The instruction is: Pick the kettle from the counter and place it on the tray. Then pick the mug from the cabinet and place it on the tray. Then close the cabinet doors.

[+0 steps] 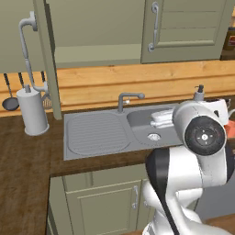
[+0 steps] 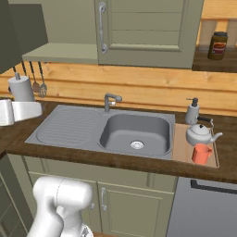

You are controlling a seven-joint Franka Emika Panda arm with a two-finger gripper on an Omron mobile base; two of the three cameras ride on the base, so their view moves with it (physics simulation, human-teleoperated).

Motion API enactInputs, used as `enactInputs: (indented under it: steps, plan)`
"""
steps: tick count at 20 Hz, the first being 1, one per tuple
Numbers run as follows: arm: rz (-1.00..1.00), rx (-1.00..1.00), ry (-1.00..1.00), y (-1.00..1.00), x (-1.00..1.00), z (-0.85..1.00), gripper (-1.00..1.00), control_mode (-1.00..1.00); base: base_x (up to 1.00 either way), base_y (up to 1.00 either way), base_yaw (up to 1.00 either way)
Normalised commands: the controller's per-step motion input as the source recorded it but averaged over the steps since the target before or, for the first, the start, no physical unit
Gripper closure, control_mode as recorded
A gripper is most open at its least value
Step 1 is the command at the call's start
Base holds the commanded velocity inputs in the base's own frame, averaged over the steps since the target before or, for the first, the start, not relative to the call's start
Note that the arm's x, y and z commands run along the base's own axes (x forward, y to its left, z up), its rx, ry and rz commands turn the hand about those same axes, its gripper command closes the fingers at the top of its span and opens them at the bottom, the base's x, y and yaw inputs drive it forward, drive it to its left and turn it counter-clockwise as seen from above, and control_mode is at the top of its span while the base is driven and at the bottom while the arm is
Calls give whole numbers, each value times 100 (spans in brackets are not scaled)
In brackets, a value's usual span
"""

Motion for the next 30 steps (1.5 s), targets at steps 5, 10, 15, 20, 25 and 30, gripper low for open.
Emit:
enactInputs:
  steps: [5, 10, 15, 20, 25, 30]
  plan:
    - [18, -19, -2, 22, -40, -3, -100, -100, 0, 0, 0]
    - [21, -19, -1, 45, -28, -15, -100, -100, 0, 0, 0]
    - [18, -15, -2, 56, -17, -3, -100, -100, 0, 0, 0]
    - [15, -15, 0, 60, -10, -1, -100, -100, 0, 0, 0]
    - [13, -13, -6, 55, -11, -1, -100, -100, 0, 0, 0]
    - [12, -15, -10, 48, -16, -7, -100, -100, 0, 0, 0]
